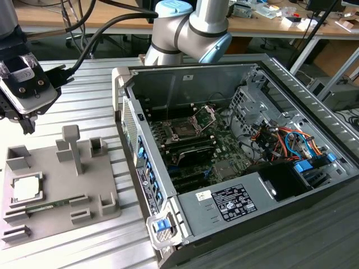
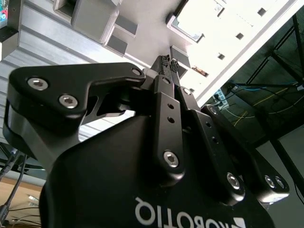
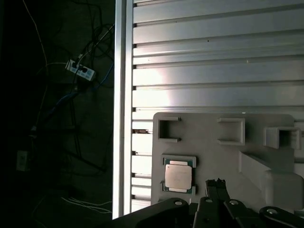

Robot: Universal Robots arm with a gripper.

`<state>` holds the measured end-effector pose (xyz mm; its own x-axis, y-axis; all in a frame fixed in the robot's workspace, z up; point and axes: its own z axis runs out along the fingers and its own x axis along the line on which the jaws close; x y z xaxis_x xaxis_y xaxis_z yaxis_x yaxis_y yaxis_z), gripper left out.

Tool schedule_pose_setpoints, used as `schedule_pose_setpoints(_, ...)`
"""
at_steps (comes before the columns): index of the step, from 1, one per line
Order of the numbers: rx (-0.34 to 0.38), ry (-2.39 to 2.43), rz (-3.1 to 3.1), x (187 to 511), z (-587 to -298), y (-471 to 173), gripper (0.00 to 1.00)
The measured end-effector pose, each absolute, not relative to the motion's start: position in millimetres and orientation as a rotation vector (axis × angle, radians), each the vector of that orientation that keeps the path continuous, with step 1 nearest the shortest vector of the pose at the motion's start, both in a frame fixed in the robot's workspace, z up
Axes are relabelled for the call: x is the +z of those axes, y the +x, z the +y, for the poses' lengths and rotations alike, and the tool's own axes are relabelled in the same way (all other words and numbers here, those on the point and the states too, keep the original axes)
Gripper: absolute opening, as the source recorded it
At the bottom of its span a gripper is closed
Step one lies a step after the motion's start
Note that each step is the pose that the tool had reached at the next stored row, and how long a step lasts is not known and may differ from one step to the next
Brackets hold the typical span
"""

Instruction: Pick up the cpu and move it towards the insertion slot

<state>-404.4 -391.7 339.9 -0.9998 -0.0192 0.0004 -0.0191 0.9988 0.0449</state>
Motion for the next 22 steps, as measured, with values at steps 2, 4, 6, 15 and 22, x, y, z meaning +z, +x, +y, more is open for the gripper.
schedule_pose_setpoints(2,-0.07,0.03,-3.14,339,-392,-405,0.11)
schedule_pose_setpoints(4,-0.071,0.03,-3.14,339,-392,-405,0.11)
schedule_pose_setpoints(6,-0.07,0.03,-3.14,338,-392,-405,0.11)
schedule_pose_setpoints(15,-0.071,0.03,-3.14,333,-392,-405,0.11)
schedule_pose_setpoints(22,-0.071,0.03,-3.14,329,-392,-409,0.11)
